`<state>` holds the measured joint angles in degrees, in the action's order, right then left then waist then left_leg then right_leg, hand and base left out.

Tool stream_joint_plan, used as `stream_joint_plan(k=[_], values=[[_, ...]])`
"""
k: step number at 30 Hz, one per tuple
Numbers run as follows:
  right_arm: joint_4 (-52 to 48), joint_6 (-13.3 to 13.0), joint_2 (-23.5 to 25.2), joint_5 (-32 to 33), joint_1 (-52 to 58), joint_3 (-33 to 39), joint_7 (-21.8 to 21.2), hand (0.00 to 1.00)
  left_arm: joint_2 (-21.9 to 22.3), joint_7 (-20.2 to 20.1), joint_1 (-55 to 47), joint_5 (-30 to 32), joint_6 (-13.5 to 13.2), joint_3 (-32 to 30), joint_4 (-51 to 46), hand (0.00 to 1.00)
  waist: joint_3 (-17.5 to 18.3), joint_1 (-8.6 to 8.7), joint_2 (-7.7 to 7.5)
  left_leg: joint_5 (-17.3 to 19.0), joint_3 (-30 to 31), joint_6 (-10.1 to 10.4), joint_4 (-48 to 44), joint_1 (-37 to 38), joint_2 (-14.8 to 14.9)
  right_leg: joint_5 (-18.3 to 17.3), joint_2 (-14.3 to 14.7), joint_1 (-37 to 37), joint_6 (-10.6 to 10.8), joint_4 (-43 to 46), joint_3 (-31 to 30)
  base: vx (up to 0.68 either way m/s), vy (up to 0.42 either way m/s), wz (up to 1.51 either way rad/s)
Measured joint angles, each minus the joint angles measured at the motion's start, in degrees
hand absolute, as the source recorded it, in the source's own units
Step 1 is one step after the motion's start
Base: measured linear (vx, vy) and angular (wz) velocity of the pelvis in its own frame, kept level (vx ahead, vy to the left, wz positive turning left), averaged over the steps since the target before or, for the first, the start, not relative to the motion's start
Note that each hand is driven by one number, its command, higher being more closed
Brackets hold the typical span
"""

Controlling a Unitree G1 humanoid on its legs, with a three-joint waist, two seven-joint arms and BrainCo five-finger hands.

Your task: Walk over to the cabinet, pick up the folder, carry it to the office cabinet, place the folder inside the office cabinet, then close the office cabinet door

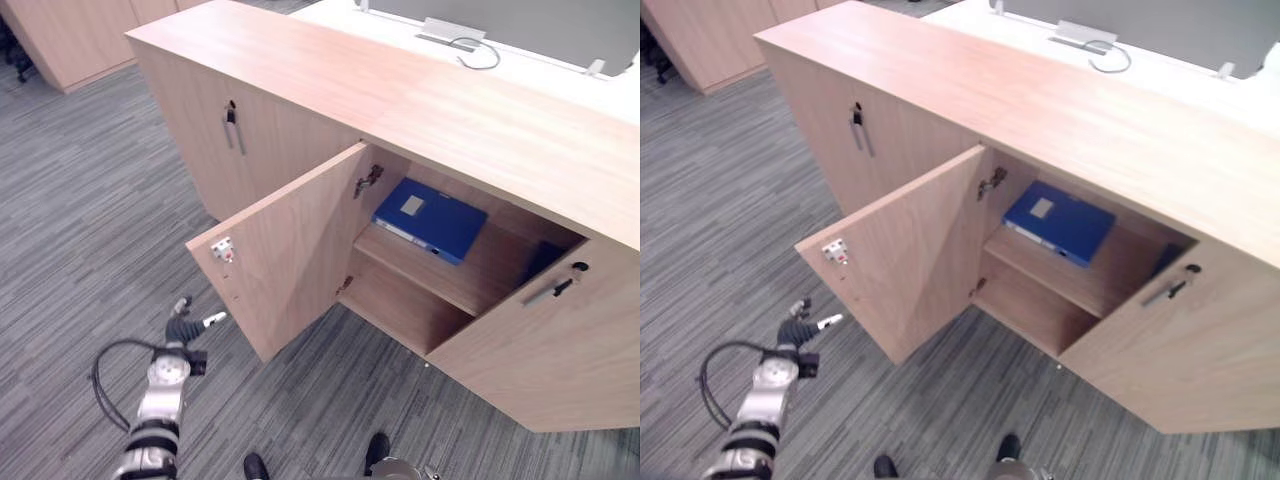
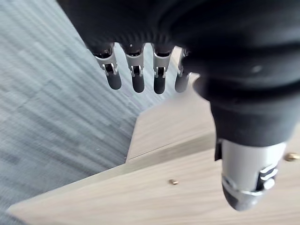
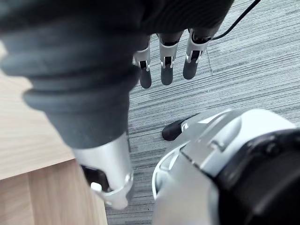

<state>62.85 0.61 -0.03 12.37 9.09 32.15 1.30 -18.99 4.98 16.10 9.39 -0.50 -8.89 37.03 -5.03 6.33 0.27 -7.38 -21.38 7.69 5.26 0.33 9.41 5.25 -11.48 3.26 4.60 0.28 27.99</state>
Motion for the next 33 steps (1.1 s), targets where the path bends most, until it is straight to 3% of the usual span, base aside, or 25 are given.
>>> stream_joint_plan(k=[4,10,13,17,20,23,26,29,30,31,33], values=[[0.5,0.0,0.4,-0.1,1.8,0.5,-0.2,0.00,-2.3,0.6,8.1,4.2,0.3,7.6,1.0,0.00,0.1,0.61,0.01,-0.1,-0.2,0.0,0.0,0.5,-0.3,0.1,-0.2,-0.3,0.1,0.0,-0.3,-0.04,-0.011,-0.02],[1.3,0.2,0.7,-0.1,1.8,2.8,-0.9,0.00,-2.8,1.5,9.6,6.9,1.2,11.1,1.6,0.00,0.1,0.09,0.03,0.0,-0.6,0.0,0.0,0.7,-0.5,0.2,-0.4,-0.6,0.1,-0.1,-0.7,-0.01,0.000,0.00],[1.2,0.3,0.7,-0.1,1.4,2.7,-0.9,0.00,-2.8,1.6,13.7,6.2,1.5,11.2,7.4,0.00,0.1,0.01,0.02,-0.1,-0.7,-0.1,0.0,0.8,-0.8,0.5,-0.7,-0.6,-0.1,-0.2,-0.8,-0.01,0.002,-0.01],[0.9,0.2,0.7,0.0,0.6,2.5,-1.1,0.00,-3.8,3.6,15.7,7.4,3.5,14.9,9.1,0.00,0.1,-0.11,-0.01,-0.2,-1.2,-0.2,0.0,0.8,-1.2,1.5,-0.8,-0.7,-0.3,-1.4,-1.4,-0.05,0.002,-0.07],[0.9,0.2,0.7,0.0,0.8,2.5,-1.1,0.00,-4.3,3.7,14.6,8.1,3.9,21.3,5.6,0.00,0.1,-1.41,-0.15,-0.3,-0.9,-0.4,0.0,0.6,-1.4,1.6,-1.1,-0.7,-0.3,-1.2,-1.1,-0.04,0.003,0.09],[1.3,0.0,0.7,-0.1,0.9,2.4,-1.0,0.00,-4.9,3.6,8.3,9.2,3.7,31.4,-8.1,0.00,0.1,-2.86,-0.37,-0.3,0.5,-0.5,0.1,-0.5,-2.4,1.6,-2.6,-0.5,0.5,-0.8,0.3,-0.02,0.020,0.26],[1.8,-0.1,0.8,-0.1,0.6,1.5,-0.7,0.00,-5.2,0.4,1.3,7.9,-0.7,42.0,-19.0,0.00,1.1,-3.13,-1.40,0.0,0.3,-1.3,0.1,-0.4,-3.8,2.3,-4.1,-0.6,1.7,-0.8,0.1,0.00,0.053,0.06],[2.1,-0.4,1.4,-0.1,-0.1,0.1,-0.6,0.00,-0.8,-4.4,-1.4,3.9,-4.8,52.8,-20.7,0.00,2.6,-2.10,-3.07,0.3,-0.2,-2.0,0.0,0.0,-5.3,2.9,-5.5,-0.7,2.5,-1.0,-0.3,0.02,0.043,-0.06],[2.3,-0.6,1.4,-0.1,-0.3,-0.8,-0.5,0.00,0.7,-8.0,-1.4,3.4,-6.5,58.5,-20.7,0.00,2.9,-1.09,-3.52,0.3,-0.2,-2.1,0.0,-0.1,-5.5,3.0,-5.8,-0.6,2.7,-0.9,-0.3,0.00,0.020,-0.05],[2.7,-0.7,1.5,-0.1,-0.6,-1.1,-0.5,0.00,5.3,-8.8,-1.7,2.1,-6.8,60.2,-20.3,0.00,3.2,-0.45,-3.85,0.4,-0.4,-2.2,0.0,0.0,-5.5,3.0,-5.8,-0.4,2.7,-0.8,-0.5,0.00,0.016,-0.06],[3.0,-0.8,1.2,-0.1,-0.6,-2.5,-0.3,0.00,9.6,-12.5,-0.6,1.1,-9.6,66.5,-20.3,0.00,3.2,0.10,-3.87,0.6,-1.0,-2.0,0.0,0.4,-5.3,3.0,-5.6,-0.3,2.7,-0.8,-1.1,-0.01,0.006,-0.20]])
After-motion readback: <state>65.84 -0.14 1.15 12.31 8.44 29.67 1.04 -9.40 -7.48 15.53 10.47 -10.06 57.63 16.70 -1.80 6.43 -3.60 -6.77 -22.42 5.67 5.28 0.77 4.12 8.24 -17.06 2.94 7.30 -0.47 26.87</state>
